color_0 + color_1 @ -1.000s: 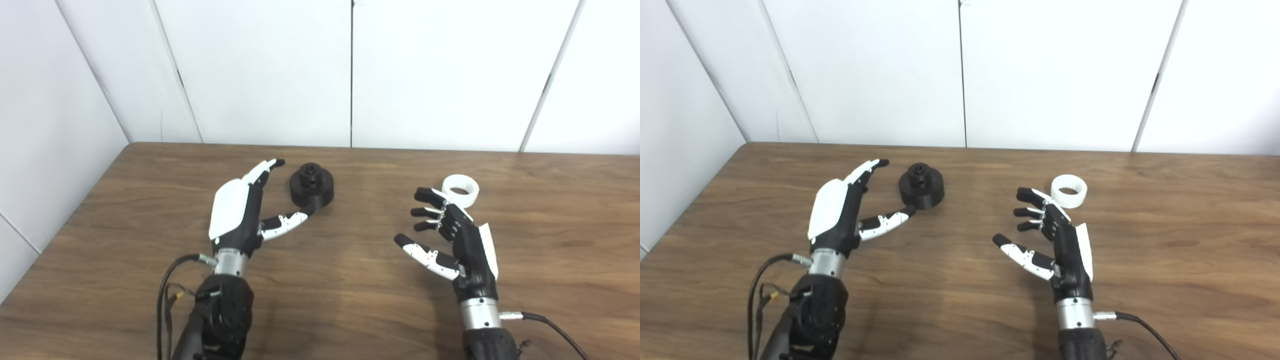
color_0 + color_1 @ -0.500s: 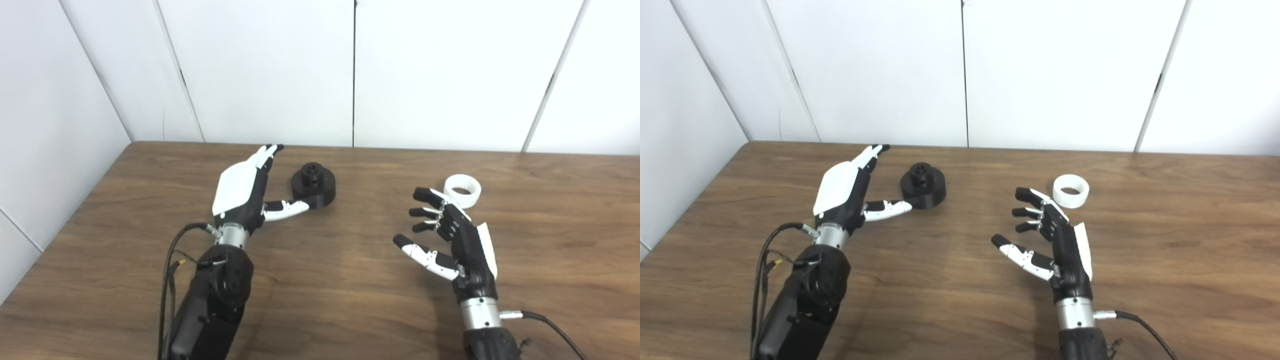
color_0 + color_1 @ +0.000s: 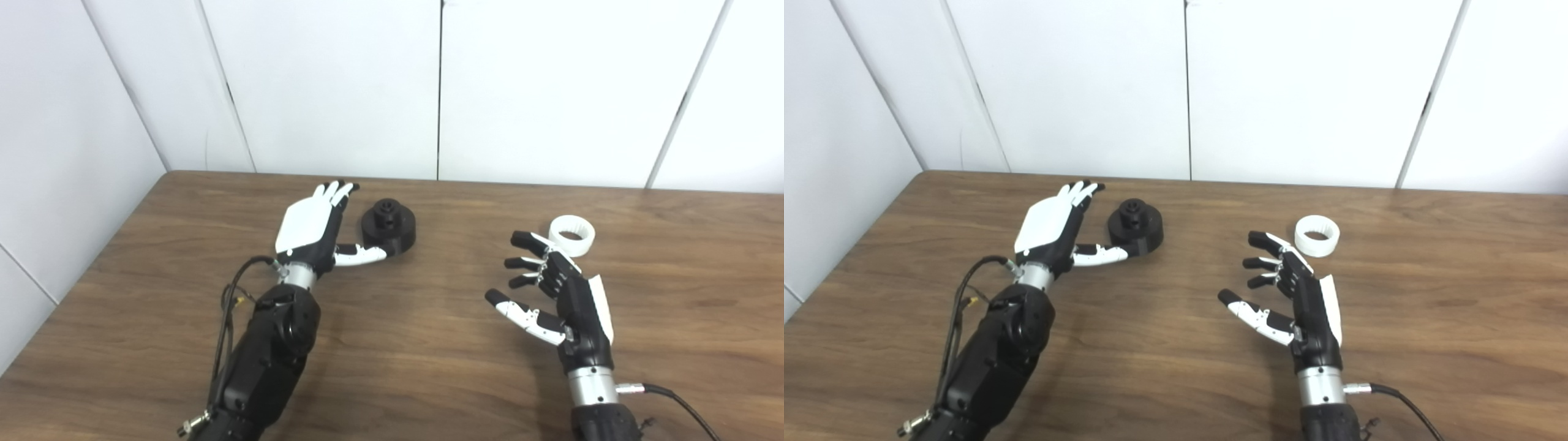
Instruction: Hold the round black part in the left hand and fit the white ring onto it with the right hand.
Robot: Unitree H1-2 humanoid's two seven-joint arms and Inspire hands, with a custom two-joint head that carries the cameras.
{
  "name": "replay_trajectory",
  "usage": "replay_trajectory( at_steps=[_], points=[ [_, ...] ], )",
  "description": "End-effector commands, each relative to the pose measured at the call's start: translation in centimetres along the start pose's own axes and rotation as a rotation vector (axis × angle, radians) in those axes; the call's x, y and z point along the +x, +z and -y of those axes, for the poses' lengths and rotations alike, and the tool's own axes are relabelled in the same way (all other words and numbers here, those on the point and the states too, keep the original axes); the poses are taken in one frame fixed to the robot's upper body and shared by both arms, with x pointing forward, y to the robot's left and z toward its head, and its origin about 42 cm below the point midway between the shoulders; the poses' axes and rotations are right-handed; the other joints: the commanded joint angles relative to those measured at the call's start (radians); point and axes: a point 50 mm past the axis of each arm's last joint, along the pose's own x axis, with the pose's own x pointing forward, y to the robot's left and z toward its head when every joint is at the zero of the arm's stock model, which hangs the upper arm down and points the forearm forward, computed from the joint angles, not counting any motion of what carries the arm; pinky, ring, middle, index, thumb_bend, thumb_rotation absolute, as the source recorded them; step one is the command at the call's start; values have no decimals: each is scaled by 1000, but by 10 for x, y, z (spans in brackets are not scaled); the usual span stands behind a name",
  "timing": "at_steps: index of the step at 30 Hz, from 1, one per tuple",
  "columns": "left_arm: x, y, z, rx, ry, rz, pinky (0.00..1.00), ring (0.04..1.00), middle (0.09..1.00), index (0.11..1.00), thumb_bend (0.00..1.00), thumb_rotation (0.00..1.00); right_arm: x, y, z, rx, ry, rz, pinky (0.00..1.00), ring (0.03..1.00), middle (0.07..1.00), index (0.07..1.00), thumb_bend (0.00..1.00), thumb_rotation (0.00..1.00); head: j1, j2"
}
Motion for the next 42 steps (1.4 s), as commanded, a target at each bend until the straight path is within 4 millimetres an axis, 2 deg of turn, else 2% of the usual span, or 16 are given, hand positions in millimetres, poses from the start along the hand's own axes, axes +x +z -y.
replay_trajectory(
  at_steps=[1, 8, 11, 21, 30, 42],
  points=[
    [20, 10, -22, 32, 69, 42, 938, 1000, 999, 907, 986, 586, -17, -19, 10, -36, -1, -74, 505, 661, 787, 758, 679, 118, -1, 0],
    [26, 10, -16, 67, 34, 24, 932, 1000, 1000, 912, 980, 594, -17, -18, 12, -38, -3, -66, 496, 655, 787, 756, 677, 120, -8, 3],
    [29, 8, -11, 74, 15, 10, 950, 1000, 1000, 914, 988, 614, -17, -17, 12, -37, -3, -66, 491, 651, 786, 757, 676, 110, -10, 4],
    [42, 5, 3, 61, -23, -7, 999, 1000, 1000, 908, 994, 592, -16, -16, 14, -36, -1, -68, 493, 650, 788, 760, 678, 108, -12, 7],
    [53, 2, 20, 64, -49, -36, 975, 1000, 1000, 903, 995, 586, -18, -16, 16, -37, 2, -68, 490, 647, 791, 761, 673, 102, -20, 4],
    [59, 5, 30, 46, -65, -39, 982, 1000, 1000, 900, 1000, 603, -20, -14, 16, -33, -2, -69, 491, 647, 792, 757, 668, 90, -27, 8]
  ],
)
